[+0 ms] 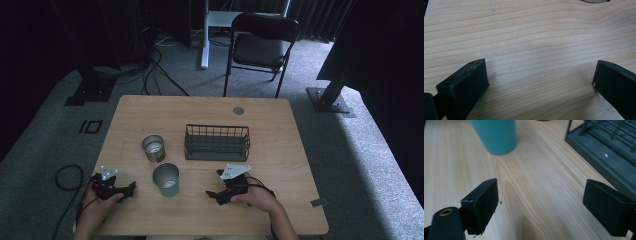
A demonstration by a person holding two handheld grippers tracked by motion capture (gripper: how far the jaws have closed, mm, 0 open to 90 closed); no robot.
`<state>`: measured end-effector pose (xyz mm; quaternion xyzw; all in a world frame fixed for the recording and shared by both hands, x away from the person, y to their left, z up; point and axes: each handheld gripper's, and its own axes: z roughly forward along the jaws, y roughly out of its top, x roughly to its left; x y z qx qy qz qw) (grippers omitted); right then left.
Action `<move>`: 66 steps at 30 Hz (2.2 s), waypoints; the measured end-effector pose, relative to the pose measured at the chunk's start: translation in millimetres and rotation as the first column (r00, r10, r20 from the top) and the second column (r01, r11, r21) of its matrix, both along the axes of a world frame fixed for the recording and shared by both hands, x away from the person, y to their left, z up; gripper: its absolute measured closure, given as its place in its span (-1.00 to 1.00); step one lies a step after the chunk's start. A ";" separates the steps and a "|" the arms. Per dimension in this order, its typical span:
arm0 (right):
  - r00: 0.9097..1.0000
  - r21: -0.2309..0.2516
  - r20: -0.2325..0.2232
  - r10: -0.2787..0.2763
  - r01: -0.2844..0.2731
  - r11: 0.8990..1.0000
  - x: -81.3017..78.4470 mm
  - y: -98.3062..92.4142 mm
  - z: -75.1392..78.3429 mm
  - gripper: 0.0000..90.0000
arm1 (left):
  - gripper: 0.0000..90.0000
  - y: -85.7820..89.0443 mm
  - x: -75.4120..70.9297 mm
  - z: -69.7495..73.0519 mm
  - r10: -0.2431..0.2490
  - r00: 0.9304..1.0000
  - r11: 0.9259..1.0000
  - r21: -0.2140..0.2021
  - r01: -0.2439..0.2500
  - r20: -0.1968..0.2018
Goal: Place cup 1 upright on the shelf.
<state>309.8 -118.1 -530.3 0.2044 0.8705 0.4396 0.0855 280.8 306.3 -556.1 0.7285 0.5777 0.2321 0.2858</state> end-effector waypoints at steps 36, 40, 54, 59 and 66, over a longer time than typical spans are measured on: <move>0.992 0.058 0.041 0.123 -0.125 0.990 1.0 70.9 12.9 -0.71 | -0.99 -0.2 0.0 0.0 0.002 1.000 1.000 -0.002 -0.002 0.000; 0.990 0.074 0.046 0.135 -0.138 0.988 1.8 76.7 14.1 -0.71 | -0.99 -0.2 0.0 0.0 0.002 1.000 1.000 -0.002 -0.002 0.000; 0.985 0.112 0.063 0.162 -0.168 0.979 2.1 99.3 17.5 -0.72 | -0.99 -0.2 0.0 0.0 0.002 1.000 1.000 -0.002 -0.002 0.000; 0.983 0.122 0.068 0.171 -0.178 0.976 2.2 107.2 16.1 -0.72 | -0.99 -0.2 0.0 0.0 0.002 1.000 1.000 -0.002 -0.002 0.000; 0.983 0.142 0.070 0.167 -0.176 0.974 2.7 114.1 16.1 -0.73 | -0.99 -0.2 0.0 0.0 0.002 1.000 1.000 -0.002 -0.002 0.000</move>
